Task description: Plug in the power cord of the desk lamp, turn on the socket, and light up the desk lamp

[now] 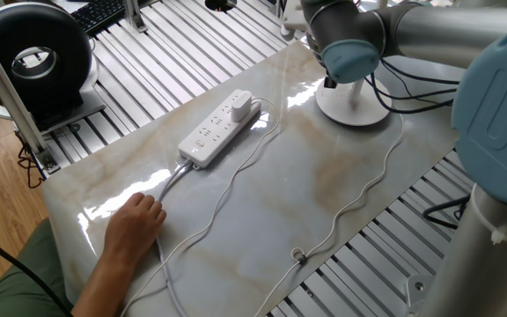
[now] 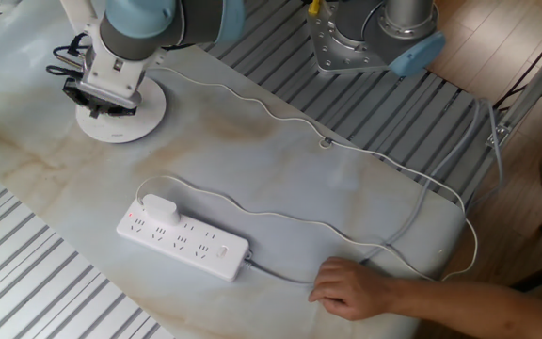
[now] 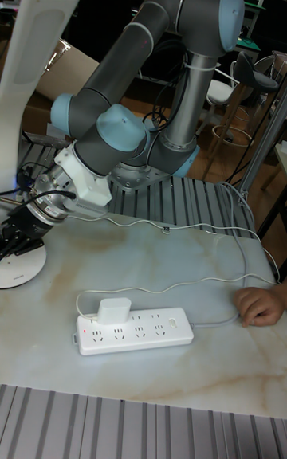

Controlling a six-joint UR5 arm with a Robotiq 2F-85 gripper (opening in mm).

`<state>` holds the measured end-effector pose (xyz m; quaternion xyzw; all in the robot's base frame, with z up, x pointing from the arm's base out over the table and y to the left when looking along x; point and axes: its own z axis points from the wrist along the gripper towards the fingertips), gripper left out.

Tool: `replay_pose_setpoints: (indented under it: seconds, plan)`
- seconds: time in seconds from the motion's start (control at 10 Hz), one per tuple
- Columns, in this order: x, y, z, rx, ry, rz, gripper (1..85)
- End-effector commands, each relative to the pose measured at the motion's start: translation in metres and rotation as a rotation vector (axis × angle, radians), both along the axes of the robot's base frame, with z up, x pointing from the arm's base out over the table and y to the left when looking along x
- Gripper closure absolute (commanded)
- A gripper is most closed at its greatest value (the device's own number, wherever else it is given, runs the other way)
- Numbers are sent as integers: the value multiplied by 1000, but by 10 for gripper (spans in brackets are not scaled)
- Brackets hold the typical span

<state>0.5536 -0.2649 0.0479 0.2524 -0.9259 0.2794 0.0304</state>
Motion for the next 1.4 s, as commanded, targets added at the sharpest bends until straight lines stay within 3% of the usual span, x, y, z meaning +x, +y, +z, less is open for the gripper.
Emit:
replay_pose_setpoints:
  seconds: [0.0,0.3,0.5,0.9,1.3]
  plan:
    - [-27,-9,4,-30,68,-86,847]
    - [-41,-11,7,-42,115,-111,847]
    - [-43,-11,7,-43,119,-118,847]
    - [-19,-14,8,-50,36,-78,847]
    - [-10,-14,-4,-35,-1,-62,847]
